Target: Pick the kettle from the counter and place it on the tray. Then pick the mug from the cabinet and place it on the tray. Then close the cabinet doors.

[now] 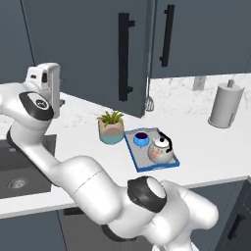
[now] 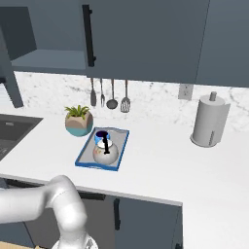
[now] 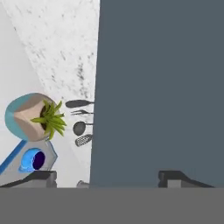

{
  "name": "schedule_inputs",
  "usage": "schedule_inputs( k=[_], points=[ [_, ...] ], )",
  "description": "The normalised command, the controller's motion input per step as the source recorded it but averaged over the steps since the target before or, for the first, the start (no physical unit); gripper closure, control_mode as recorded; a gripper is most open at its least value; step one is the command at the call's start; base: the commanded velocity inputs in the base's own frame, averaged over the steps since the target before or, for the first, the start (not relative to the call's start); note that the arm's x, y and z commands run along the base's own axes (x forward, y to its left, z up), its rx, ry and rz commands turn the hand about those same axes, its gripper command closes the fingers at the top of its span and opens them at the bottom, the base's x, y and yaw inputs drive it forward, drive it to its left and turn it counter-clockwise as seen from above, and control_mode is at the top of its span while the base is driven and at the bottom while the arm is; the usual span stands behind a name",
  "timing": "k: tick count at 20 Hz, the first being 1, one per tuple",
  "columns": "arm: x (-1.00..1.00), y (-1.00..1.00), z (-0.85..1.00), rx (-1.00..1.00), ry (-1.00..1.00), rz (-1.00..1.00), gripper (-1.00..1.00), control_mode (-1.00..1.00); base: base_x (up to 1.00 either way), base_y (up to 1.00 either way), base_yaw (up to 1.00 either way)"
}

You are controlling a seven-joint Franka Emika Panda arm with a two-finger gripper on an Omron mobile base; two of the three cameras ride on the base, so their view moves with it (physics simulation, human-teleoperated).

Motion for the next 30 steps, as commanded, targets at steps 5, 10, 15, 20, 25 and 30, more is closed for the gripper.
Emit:
schedule_inputs(
  k=[5, 10, 15, 20, 25, 30],
  points=[
    [0.95, -0.95, 0.0, 0.21, 0.02, 0.02, -1.0, -1.0, 0.0, 0.0, 0.0],
    [0.95, -0.86, 0.0, 0.21, 0.0, 0.08, -1.0, -1.0, 0.0, 0.0, 0.0],
    [0.94, -0.85, -0.01, 0.2, 0.0, 0.12, -1.0, -1.0, 0.0, 0.0, 0.0],
    [0.85, -0.87, -0.2, 0.18, -0.02, 0.15, -1.0, -1.0, 0.0, 0.0, 0.0],
    [0.86, -0.92, -0.35, 0.17, -0.05, 0.18, -1.0, -1.0, 0.0, 0.0, 0.0],
    [0.91, -0.82, -0.31, 0.19, -0.04, 0.2, -1.0, -1.0, 0.0, 0.0, 0.0]
  ],
)
